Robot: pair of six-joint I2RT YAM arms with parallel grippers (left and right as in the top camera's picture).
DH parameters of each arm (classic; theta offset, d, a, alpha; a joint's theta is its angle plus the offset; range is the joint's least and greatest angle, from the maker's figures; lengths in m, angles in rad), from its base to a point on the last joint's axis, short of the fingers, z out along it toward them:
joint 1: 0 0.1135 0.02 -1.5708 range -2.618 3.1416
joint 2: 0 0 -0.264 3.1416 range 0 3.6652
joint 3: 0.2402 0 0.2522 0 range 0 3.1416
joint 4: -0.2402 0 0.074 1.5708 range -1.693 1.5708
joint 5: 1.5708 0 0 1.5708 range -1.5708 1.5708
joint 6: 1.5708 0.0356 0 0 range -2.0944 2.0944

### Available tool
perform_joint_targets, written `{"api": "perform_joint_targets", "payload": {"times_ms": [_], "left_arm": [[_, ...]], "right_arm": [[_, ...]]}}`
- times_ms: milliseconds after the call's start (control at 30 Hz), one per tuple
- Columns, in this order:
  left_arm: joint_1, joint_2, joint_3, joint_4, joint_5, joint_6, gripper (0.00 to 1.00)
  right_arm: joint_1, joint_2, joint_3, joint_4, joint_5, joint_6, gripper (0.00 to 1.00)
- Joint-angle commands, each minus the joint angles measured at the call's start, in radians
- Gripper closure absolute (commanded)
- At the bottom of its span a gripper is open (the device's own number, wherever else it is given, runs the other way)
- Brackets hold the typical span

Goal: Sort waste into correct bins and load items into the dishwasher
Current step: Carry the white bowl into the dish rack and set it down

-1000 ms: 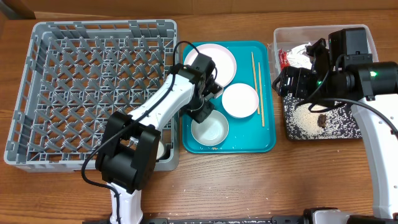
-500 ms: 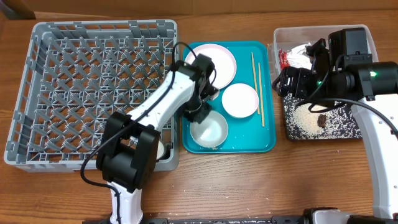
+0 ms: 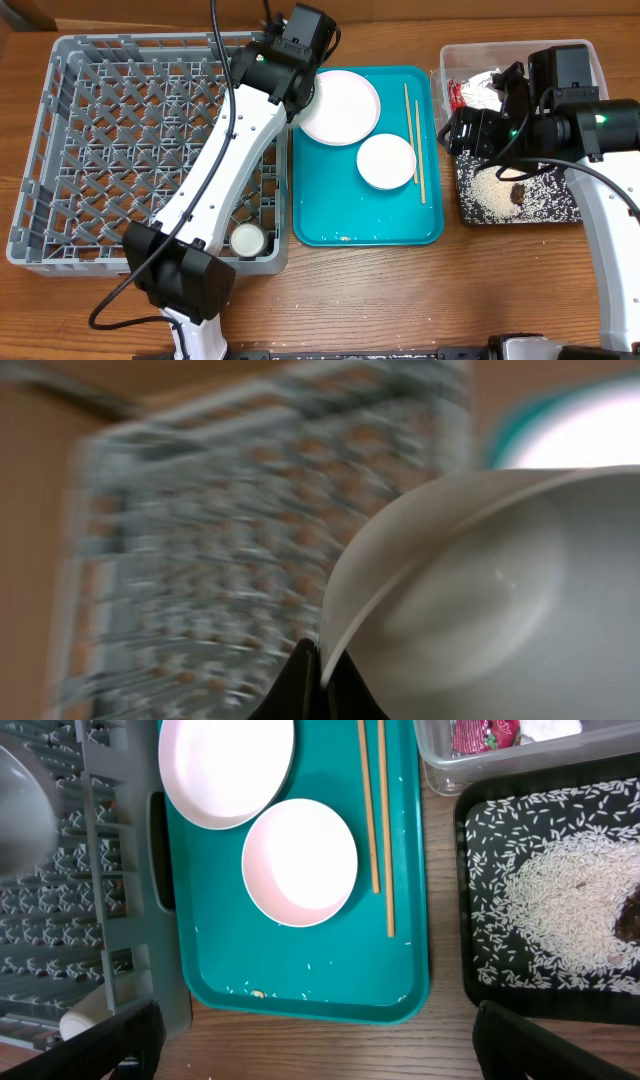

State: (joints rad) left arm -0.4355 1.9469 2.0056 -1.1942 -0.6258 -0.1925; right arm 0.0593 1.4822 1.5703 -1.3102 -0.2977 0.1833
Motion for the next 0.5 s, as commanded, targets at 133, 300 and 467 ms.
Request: {"api": "perform_joint_targets", "payload": {"times_ms": [133,300,467], "left_arm": [[0.043,0.1,0.005,0.124,-0.66,-0.216,0.96],[0.056,0.222,0.005,0.242,-0.769,-0.183,0.96],[0.056,0.328,0.005,0.28,-0.814,-0.17,0.96]], "right_arm": [[-0.005,0.001,0.001,0.003,0.01,-0.002,0.0],[-0.005,0.001,0.001,0.003,0.01,-0.002,0.0],[-0.005,0.001,0.001,0.003,0.009,-0.002,0.0]]}}
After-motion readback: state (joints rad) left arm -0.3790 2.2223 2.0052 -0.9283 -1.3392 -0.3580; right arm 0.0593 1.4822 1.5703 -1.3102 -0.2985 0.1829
